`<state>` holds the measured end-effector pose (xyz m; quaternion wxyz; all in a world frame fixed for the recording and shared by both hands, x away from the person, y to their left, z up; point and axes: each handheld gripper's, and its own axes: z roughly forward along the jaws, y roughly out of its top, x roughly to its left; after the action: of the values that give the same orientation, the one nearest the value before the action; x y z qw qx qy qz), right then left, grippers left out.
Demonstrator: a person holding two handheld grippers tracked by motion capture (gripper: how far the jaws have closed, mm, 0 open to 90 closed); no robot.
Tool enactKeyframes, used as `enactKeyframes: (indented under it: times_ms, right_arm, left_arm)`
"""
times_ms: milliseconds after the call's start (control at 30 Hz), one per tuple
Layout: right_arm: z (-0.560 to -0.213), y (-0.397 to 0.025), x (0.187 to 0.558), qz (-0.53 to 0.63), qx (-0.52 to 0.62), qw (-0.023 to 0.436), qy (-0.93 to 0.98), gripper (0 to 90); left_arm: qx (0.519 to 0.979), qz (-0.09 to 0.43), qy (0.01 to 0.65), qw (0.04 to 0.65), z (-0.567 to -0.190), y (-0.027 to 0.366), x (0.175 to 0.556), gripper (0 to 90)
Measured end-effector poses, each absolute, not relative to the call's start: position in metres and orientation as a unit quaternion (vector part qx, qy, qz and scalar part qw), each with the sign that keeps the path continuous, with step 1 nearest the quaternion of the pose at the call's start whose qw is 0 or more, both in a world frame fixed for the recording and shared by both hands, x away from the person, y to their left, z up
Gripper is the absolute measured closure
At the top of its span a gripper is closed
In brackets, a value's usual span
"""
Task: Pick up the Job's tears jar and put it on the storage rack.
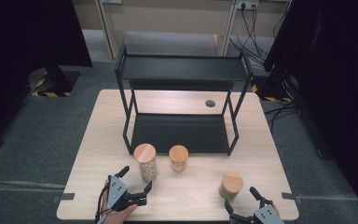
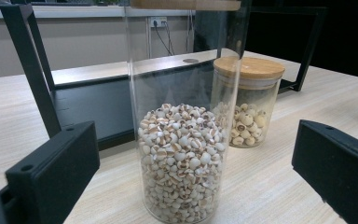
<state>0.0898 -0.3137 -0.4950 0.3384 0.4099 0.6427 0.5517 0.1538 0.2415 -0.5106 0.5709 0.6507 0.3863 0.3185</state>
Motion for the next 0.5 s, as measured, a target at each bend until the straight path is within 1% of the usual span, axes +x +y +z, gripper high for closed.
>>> enactKeyframes:
  times_ms: [500]
  right_arm:
    - [-0.4955,-0.3138,0.0896,0.553,0.412,0.338,0.64,0.4]
  left_arm:
    - [0.65,0.319,0.388,0.571,-0.511,0.2412,0.1536,0.2]
